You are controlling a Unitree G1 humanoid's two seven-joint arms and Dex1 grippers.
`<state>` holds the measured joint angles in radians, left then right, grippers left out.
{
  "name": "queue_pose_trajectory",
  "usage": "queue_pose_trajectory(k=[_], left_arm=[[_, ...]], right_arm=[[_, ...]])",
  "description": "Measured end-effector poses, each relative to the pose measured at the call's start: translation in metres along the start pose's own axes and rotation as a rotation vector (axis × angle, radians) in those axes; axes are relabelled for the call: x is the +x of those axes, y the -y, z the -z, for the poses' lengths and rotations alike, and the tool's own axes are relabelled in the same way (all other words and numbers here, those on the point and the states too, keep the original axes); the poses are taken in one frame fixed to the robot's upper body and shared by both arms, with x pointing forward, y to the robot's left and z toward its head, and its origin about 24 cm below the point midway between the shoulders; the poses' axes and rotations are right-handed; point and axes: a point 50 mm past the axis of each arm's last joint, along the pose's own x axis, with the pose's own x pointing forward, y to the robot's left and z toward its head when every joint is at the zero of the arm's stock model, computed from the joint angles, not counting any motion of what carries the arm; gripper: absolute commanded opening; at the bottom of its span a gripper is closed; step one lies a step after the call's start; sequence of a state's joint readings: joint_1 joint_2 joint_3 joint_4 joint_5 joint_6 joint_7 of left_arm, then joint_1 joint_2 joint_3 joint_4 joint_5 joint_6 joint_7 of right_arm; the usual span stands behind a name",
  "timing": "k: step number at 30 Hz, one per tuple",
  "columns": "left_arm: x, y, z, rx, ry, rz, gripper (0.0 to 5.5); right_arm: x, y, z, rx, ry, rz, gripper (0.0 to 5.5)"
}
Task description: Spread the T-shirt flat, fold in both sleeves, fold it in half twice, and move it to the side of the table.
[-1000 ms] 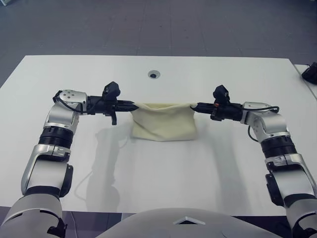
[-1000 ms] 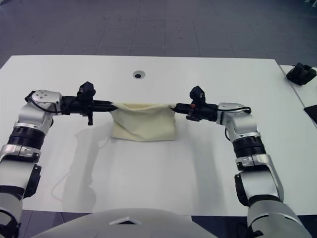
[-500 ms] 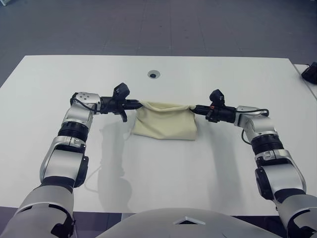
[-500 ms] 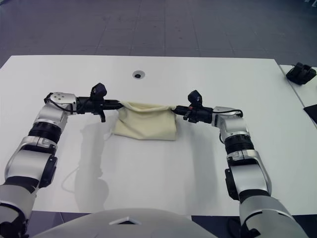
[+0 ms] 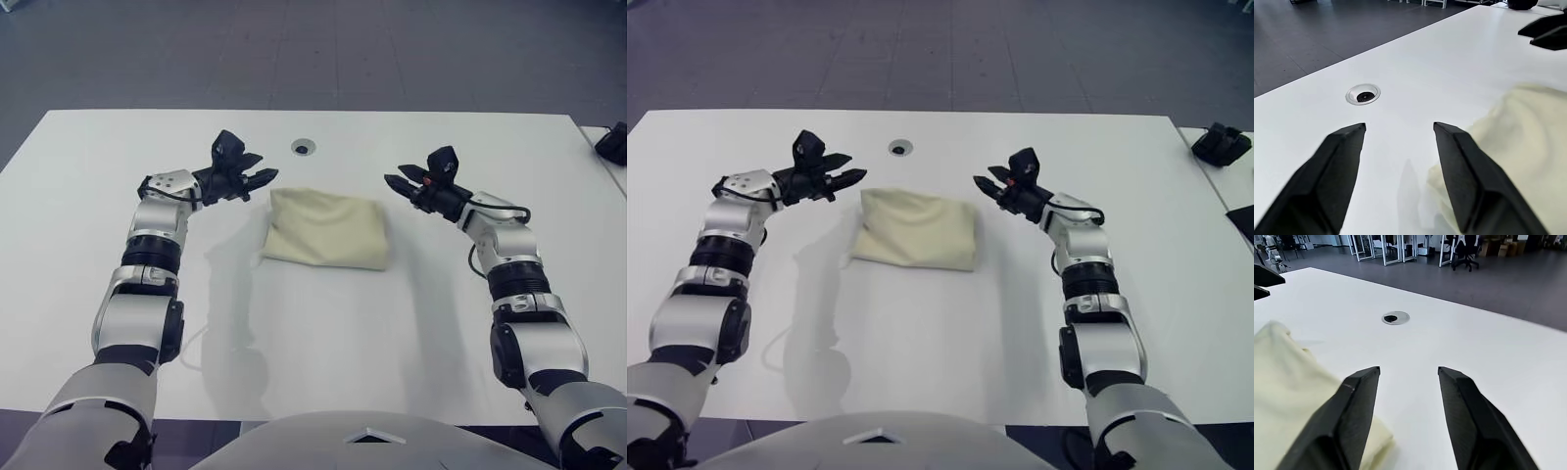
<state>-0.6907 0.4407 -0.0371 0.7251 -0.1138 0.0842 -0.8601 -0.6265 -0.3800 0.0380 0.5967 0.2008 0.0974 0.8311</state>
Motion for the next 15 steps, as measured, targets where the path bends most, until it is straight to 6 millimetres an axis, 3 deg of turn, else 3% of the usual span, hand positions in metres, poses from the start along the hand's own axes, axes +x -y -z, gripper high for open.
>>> queue_pose_trajectory(k=[3, 8, 12, 15], left_arm=[[-0.002, 0.001, 0.005, 0.0, -0.007, -0.063, 3.63], [0.005, 0.007, -0.012, 0.007, 0.058, -0.087, 4.45], [0.006, 0.009, -0.015, 0.011, 0.05, -0.06, 5.17], [0.008, 0.004, -0.033, 0.044, 0.082, -0.059, 5.4]], right_arm=[[0.018, -0.026, -0.001, -0.104, -0.004, -0.185, 3.2], [0.031, -0.058, 0.02, -0.184, -0.087, -0.446, 3.98], [0.018, -0.054, 0.047, -0.181, -0.186, -0.473, 4.67], [0.013, -0.048, 0.053, -0.167, -0.177, -0.421, 5.14]])
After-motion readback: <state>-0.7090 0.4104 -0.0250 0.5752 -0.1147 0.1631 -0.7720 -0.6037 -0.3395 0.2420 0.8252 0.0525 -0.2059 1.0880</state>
